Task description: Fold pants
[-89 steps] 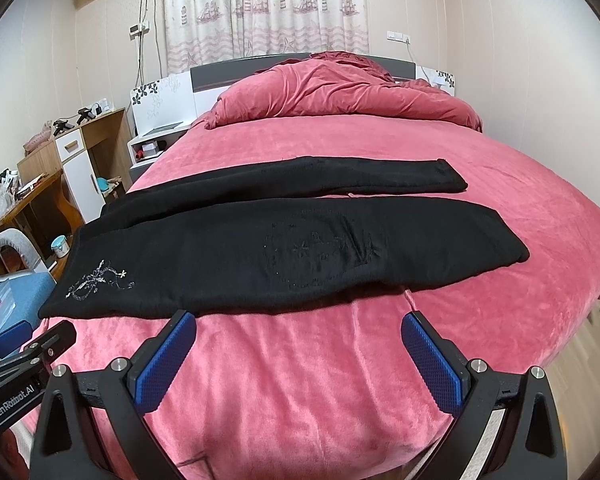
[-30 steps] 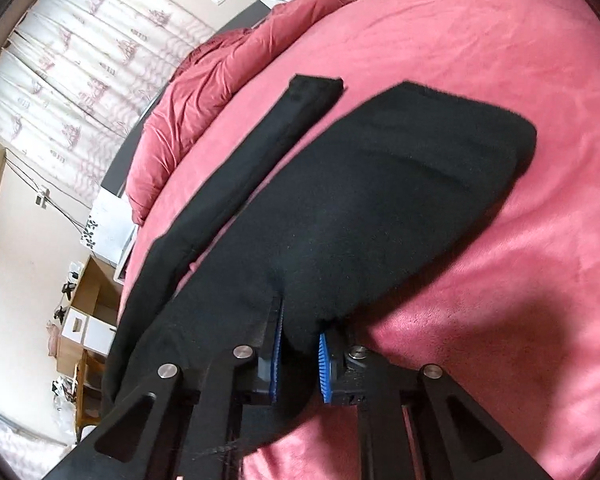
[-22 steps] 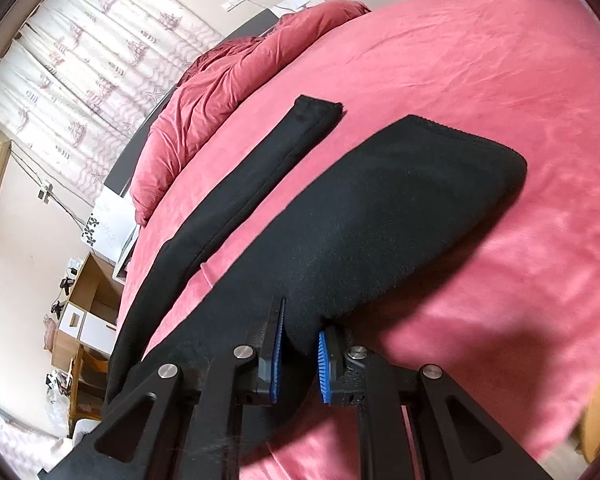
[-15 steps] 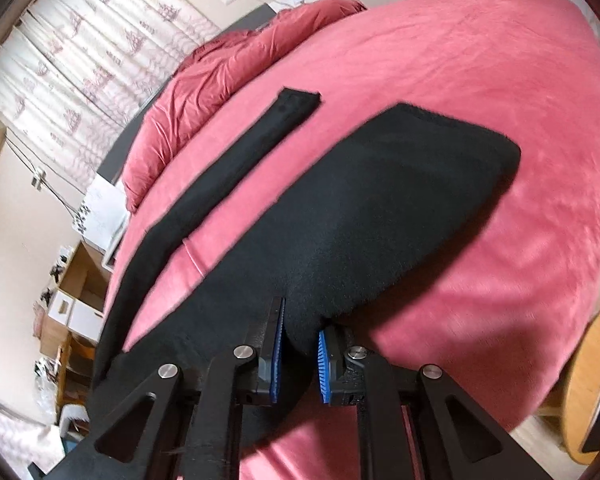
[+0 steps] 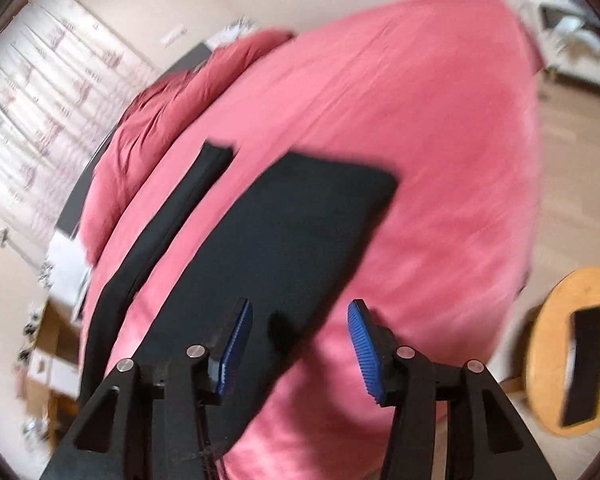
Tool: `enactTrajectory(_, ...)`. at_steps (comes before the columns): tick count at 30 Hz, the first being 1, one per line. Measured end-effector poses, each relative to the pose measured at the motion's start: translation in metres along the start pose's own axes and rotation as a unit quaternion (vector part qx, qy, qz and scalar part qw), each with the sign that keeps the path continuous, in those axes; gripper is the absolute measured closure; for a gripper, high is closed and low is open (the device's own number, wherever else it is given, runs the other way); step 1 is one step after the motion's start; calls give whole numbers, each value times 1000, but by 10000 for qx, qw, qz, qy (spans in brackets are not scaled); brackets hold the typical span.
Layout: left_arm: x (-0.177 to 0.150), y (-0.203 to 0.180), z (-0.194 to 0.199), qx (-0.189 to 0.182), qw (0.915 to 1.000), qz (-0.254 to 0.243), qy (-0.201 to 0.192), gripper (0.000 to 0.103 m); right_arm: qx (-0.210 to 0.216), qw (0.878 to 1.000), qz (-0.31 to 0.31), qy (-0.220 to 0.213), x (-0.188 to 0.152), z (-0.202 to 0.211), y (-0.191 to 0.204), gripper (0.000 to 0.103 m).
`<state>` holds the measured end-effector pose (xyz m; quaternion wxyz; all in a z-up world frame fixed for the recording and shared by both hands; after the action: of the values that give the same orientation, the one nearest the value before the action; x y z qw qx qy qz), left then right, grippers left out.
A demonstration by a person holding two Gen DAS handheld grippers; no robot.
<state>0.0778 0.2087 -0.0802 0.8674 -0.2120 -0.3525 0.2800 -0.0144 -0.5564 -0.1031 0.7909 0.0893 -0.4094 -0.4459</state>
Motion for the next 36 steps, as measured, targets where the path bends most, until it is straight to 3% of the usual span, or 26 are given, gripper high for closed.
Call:
enactTrajectory(4,16,-29,-19,-252,9994,-191,107,64,18,9987,511,-90,27,-2,17,51)
enactTrajectory(8,25,-72,-66,-461,9958,-606,506,63,456,9964,662,260,53,-32,52,51)
enactTrajectory(12,34,-113,-113,-552,9906,-1031,710,63,611,9922,877,638,71,-82,91,51)
enactTrajectory(17,29,-152,-157,-478,9811,-1585,1002,63,769,9915,440,953,102,-157,118,51)
enactTrajectory(23,16,-165,-183,-504,9747,-1798,1229,62,665,9939,-82,875,136,-227,137,51)
enactTrajectory(24,14,-165,-186,-505,9740,-1813,1261,60,646,9945,-158,806,141,-235,138,53)
enactTrajectory(26,11,-163,-189,-504,9726,-1860,1298,60,621,9945,-162,828,149,-248,145,81)
enactTrajectory(27,11,-161,-190,-508,9724,-1872,1301,60,565,9939,-127,934,150,-254,147,90)
enactTrajectory(30,12,-160,-189,-559,9727,-1830,1311,60,594,9945,-78,858,151,-246,147,91)
enactTrajectory(36,21,-154,-173,-722,9743,-1679,1316,59,436,9973,345,484,149,-181,137,92)
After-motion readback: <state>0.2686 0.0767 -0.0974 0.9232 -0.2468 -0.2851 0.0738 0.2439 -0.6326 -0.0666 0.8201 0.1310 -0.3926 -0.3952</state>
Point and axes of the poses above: each gripper's, at about its wrist camera, not at the fingertips, and z roughly against the way its jaws point, y to its left, x to its top, the point moved 3 cm from there along -z, roughly the way its jaws point, and after that the axes turned 2 degrees about z, right-handed, at the moved point
